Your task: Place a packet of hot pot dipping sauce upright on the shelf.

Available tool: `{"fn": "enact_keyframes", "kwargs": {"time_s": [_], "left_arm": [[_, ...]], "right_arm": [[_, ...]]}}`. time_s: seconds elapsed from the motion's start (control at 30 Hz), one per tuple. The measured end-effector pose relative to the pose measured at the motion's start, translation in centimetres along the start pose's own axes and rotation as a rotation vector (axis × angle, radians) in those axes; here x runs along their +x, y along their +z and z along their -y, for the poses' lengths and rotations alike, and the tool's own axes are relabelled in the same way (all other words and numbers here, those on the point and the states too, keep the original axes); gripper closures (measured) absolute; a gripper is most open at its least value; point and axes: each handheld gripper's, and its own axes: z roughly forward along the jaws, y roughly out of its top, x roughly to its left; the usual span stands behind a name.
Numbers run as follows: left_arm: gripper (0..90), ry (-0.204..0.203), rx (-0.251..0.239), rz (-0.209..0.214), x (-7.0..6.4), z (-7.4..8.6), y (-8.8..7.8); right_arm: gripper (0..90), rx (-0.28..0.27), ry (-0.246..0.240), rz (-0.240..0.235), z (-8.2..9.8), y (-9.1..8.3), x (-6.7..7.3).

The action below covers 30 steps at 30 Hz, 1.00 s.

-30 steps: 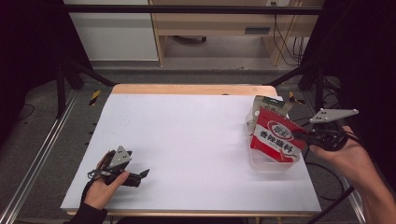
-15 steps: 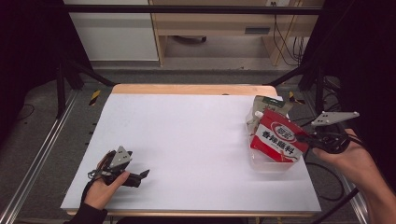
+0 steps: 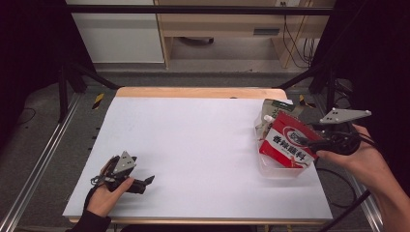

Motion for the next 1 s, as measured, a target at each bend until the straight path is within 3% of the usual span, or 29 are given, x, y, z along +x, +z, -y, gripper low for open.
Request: {"fn": "enact_keyframes", "kwargs": {"time_s": [0.2,0.57,0.83,1.0], "left_arm": [[4.2,0.004,0.002,-0.001,0.0,0.0,0.0],[4.1,0.005,-0.006,-0.010,0.1,0.0,-0.1],[4.1,0.011,-0.020,-0.021,0.1,-0.1,-0.3],[4.1,0.009,-0.021,-0.023,0.2,-0.1,-0.3]], "right_arm": [[17.4,-0.047,-0.014,0.039,-1.6,-0.7,0.7],[8.8,-0.145,-0.003,0.065,-4.5,-1.6,2.8],[8.6,-0.204,-0.017,0.023,-6.4,-1.4,6.9],[9.2,-0.201,-0.016,-0.003,-6.9,-0.1,10.0]]}}
